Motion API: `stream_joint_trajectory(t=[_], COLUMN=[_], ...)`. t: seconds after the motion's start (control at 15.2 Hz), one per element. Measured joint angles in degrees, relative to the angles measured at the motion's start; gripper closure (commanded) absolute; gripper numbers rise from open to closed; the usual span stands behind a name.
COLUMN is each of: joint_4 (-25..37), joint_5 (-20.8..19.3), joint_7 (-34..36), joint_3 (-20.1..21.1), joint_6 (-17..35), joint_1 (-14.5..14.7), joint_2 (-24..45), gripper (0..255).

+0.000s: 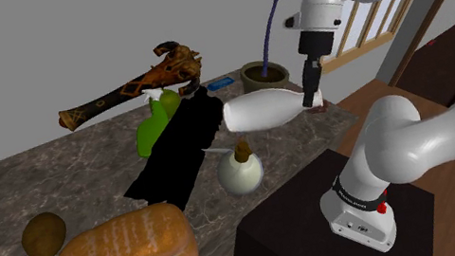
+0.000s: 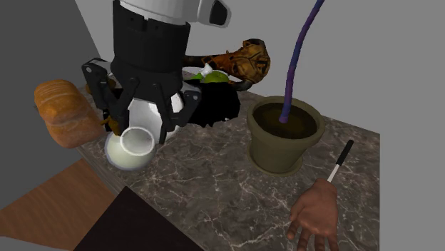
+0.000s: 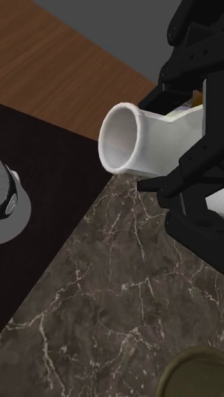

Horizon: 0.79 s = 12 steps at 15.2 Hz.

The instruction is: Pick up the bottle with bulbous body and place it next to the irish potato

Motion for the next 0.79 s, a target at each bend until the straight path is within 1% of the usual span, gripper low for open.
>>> stream_joint_trajectory(t=[0.07, 0.33, 0.79], joint_4=[0.8, 2.93, 11.59], joint_5=[0.58, 3.98, 9.22], joint_7=[0.46, 2.83, 6.29], joint_3=[0.47, 3.19, 7.18], joint_6=[0.26, 5.04, 12.56], joint_1=[0.46, 3.12, 7.49], joint_2=[0.97, 7.32, 22.38], gripper=[255, 255, 255])
